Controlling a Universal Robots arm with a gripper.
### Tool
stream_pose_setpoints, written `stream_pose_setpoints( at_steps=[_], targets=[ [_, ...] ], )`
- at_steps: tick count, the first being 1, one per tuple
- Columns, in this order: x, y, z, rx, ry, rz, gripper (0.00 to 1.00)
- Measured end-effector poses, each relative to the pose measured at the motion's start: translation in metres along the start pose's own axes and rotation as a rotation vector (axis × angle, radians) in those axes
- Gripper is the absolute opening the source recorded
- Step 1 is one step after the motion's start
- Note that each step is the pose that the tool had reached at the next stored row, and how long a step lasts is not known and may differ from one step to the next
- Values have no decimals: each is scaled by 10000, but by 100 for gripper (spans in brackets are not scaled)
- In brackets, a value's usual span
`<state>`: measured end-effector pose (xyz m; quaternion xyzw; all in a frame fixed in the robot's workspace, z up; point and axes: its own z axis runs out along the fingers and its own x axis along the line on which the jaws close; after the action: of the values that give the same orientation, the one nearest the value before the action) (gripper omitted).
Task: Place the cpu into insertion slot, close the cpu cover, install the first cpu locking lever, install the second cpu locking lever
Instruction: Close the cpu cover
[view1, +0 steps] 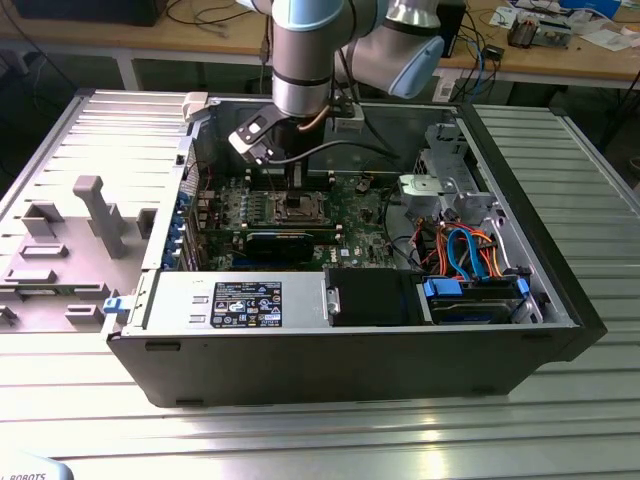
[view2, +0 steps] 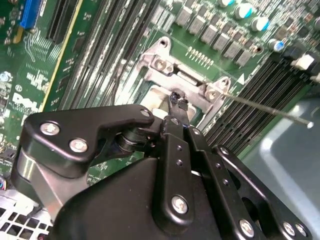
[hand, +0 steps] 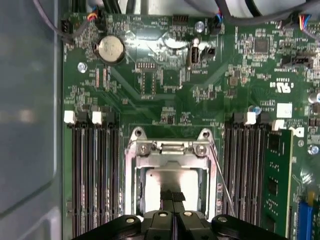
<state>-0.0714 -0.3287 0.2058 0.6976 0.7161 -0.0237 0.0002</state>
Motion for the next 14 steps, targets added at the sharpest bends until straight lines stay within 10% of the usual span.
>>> stream_pose_setpoints(
  at_steps=[9, 14],
  targets=[
    [-14, 92, -146, 110, 241, -11, 11],
    [-17, 102, -227, 122, 262, -11, 11]
  ],
)
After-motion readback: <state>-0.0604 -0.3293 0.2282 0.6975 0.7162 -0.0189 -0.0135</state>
